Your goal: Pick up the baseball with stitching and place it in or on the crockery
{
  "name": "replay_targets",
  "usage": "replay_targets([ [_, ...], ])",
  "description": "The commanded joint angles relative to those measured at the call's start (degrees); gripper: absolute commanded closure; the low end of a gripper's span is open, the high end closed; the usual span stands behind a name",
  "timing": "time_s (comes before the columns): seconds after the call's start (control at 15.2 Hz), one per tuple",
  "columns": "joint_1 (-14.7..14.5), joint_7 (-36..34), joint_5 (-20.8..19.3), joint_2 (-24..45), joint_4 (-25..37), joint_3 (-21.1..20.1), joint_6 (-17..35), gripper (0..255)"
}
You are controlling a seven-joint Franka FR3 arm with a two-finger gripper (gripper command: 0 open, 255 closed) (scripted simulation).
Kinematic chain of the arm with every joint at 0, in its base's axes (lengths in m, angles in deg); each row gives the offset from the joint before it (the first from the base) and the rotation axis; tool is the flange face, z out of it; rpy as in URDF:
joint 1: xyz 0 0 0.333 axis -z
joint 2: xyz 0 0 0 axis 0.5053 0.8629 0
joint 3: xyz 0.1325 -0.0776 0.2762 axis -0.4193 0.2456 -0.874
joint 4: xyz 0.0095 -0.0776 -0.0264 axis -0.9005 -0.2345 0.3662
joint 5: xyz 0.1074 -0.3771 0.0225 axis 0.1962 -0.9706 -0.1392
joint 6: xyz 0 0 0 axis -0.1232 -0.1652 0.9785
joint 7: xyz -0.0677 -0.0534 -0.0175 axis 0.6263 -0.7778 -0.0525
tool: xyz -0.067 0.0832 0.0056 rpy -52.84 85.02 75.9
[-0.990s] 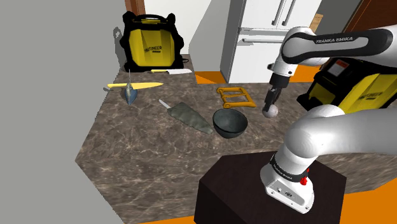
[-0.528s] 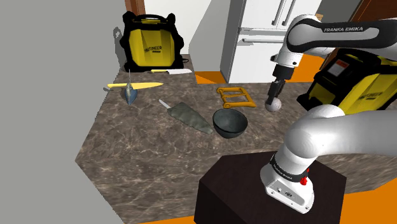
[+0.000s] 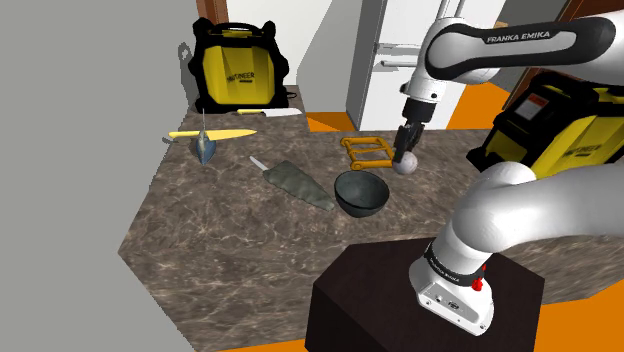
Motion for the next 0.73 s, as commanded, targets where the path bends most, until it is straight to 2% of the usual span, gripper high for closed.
replay_targets([
  [0.0,-2.5,-2.3,2.5,2.2,0.8,-1.8,1.9,255],
  [0.4,-9.4,-8.3,9.3,10.2,4.5,-6.7,7.4,255],
  [0.53,-8.8,-7.6,8.7,9.7,3.7,-6.2,7.5,255],
  [0.59,-8.8,-7.6,8.7,9.7,3.7,-6.2,7.5,0],
  [0.66,-8.2,-7.4,6.9,8.0,1.9,-7.0,7.2,0],
])
